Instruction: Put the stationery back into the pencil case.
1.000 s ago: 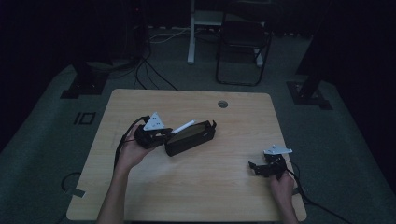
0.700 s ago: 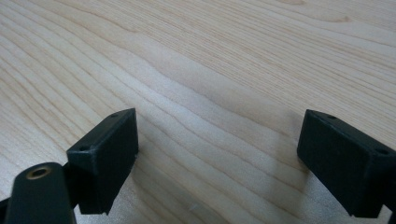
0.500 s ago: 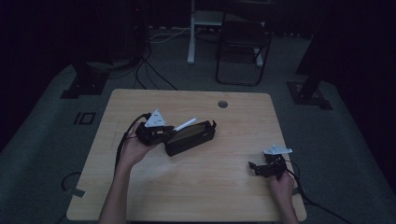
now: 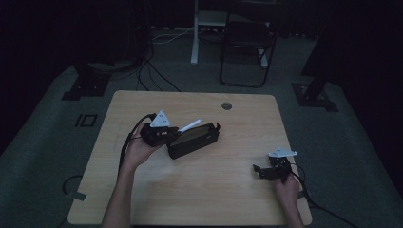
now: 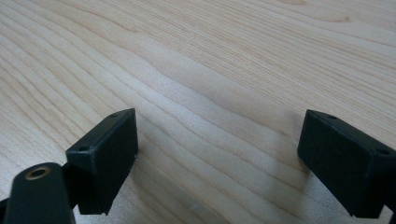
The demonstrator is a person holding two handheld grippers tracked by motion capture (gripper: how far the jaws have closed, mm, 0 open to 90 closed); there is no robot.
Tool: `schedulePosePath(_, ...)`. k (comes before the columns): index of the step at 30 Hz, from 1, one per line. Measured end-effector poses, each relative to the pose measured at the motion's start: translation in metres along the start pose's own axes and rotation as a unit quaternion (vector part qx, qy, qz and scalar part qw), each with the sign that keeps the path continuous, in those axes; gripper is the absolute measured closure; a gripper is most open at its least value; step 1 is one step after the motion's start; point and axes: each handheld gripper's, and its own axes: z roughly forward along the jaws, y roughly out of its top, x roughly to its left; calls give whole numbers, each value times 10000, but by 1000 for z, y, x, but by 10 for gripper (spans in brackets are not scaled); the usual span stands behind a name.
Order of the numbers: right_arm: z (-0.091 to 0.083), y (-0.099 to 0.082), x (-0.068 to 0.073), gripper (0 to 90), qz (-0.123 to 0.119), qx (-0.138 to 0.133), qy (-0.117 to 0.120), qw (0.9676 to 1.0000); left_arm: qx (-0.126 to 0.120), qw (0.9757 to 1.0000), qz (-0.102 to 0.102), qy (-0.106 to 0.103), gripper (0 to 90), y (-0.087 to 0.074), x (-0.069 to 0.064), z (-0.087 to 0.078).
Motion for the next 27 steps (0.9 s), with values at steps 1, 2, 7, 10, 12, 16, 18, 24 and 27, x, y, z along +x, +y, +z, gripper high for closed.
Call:
schedulePosePath(1,0,0,0,120,-1,0,0,10000,10,10000,8,-9,790,0,0,0)
schedulePosePath(2,0,0,0,120,0,1,0,10000,6,10000,4,-13,790,1,0,1)
schedulePosePath(7,0,0,0,119,-1,2,0,10000,-19,10000,7,13,791,2,1,2)
schedulePosePath(10,0,0,0,120,-1,2,0,10000,-24,10000,2,4,791,3,1,3)
schedulePosePath(12,0,0,0,120,-3,1,-1,10000,-25,10000,-1,7,791,3,2,3)
schedulePosePath(16,0,0,0,120,-3,8,0,10000,-45,10000,-18,5,791,4,3,4)
schedulePosePath(18,0,0,0,120,-2,8,0,10000,-36,10000,-9,8,791,5,3,5)
schedulePosePath(24,0,0,0,120,-3,9,-1,10000,-44,10000,-39,-18,791,5,4,8)
schedulePosePath(27,0,0,0,120,1,3,-2,10000,-61,10000,-37,-41,791,5,4,9)
